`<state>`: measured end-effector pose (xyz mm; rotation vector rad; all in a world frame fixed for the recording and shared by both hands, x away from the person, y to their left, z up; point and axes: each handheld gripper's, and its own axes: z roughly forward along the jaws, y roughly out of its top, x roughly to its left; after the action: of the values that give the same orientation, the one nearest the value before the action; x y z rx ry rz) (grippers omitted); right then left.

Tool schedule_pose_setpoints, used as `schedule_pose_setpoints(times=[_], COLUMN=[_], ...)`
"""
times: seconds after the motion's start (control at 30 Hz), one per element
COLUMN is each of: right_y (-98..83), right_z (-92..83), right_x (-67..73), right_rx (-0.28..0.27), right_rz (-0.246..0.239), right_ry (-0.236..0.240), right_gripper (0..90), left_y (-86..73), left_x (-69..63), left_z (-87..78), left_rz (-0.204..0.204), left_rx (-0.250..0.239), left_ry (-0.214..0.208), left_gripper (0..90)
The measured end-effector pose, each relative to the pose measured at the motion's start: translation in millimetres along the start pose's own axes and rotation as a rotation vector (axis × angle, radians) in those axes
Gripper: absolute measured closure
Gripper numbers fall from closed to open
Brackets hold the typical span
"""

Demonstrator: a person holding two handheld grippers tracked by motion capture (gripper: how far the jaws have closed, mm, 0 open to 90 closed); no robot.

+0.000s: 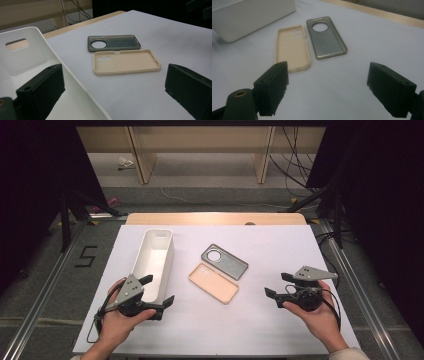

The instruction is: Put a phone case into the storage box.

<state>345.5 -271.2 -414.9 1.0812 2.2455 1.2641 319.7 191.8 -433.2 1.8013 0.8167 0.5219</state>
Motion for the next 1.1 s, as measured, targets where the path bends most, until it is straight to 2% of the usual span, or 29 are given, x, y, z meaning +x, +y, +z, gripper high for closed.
schedule_pose_setpoints(times=[0.23, 0.3, 0.33, 0.37, 0.43, 0.47, 0.5, 0.53, 0.6, 0.63, 0.67, 0.73, 0.77, 0.8, 0.87, 0.93, 0.97, 1.0, 1.03, 1.1], right_y=[1.6, 5.1, 5.1, 9.9, 17.0, 17.0, 20.6, 33.5, 44.2, 44.2, 57.7, 68.1, 68.1, 73.4, 87.1, 91.1, 91.1, 94.2, 95.1, 96.8], right_z=[6.6, 13.6, 13.6, 20.7, 29.2, 29.2, 33.2, 49.3, 64.3, 64.3, 85.9, 103.1, 103.1, 113.0, 144.5, 161.1, 161.1, 180.1, 185.5, 197.0], right_x=[-0.7, -2.1, -2.1, -2.9, -3.3, -3.3, -3.1, -3.8, -3.7, -3.7, -4.5, -5.0, -5.0, -5.3, -6.4, -8.2, -8.2, -10.5, -11.4, -14.1], right_rx=[0.017, 0.031, 0.031, 0.051, 0.086, 0.086, 0.1, 0.146, 0.185, 0.185, 0.212, 0.231, 0.231, 0.238, 0.278, 0.297, 0.297, 0.327, 0.337, 0.341], right_rz=[-0.002, -0.004, -0.004, -0.019, -0.056, -0.056, -0.068, -0.093, -0.118, -0.118, -0.109, -0.106, -0.106, -0.106, -0.103, -0.096, -0.096, -0.101, -0.101, -0.074], right_ry=[0.002, -0.003, -0.003, -0.007, 0.001, 0.001, -0.009, -0.012, -0.034, -0.034, -0.036, -0.037, -0.037, -0.036, -0.046, -0.041, -0.041, -0.054, -0.058, -0.056], right_gripper=[24.3, 29.8, 29.8, 43.8, 60.4, 60.4, 68.7, 78.0, 86.0, 86.0, 90.0, 90.0, 90.0, 90.0, 90.0, 90.0, 90.0, 90.0, 90.0, 90.0], left_y=[0.7, 0.7, 0.6, 0.6, 0.7, 0.7, 0.9, 1.1, 0.7, 0.7, 0.5, 0.3, 0.3, 0.1, -0.1, -0.1, -0.1, -0.1, -0.2, -0.3], left_x=[-1.3, -1.6, -1.6, -1.9, -2.2, -2.6, -3.2, -3.8, -4.5, -4.5, -5.0, -5.2, -5.2, -5.2, -4.8, -4.6, -4.6, -4.5, -4.5, -4.6], left_z=[0.6, 0.9, 1.0, 1.2, 1.2, 1.3, 1.5, 1.6, 1.8, 1.8, 2.2, 2.3, 2.3, 2.1, 1.7, 1.7, 1.7, 1.8, 1.8, 2.0], left_rz=[0.011, 0.01, 0.008, 0.008, 0.008, 0.007, 0.008, 0.013, 0.017, 0.017, 0.014, 0.014, 0.014, 0.014, 0.017, 0.016, 0.016, 0.016, 0.016, 0.016], left_rx=[-0.003, -0.002, -0.002, 0.0, -0.001, -0.001, -0.003, -0.001, -0.001, -0.001, -0.001, -0.002, -0.002, -0.001, 0.0, 0.0, 0.0, 0.002, 0.002, 0.002], left_ry=[-0.002, -0.002, -0.001, -0.001, -0.003, -0.003, -0.005, -0.008, -0.012, -0.012, -0.016, -0.018, -0.018, -0.02, -0.021, -0.02, -0.02, -0.02, -0.02, -0.022], left_gripper=[2.9, 3.4, 3.4, 3.9, 4.3, 4.3, 4.5, 4.8, 4.9, 5.0, 5.1, 5.4, 5.4, 5.4, 5.6, 5.7, 5.8, 5.8, 5.8, 5.9])
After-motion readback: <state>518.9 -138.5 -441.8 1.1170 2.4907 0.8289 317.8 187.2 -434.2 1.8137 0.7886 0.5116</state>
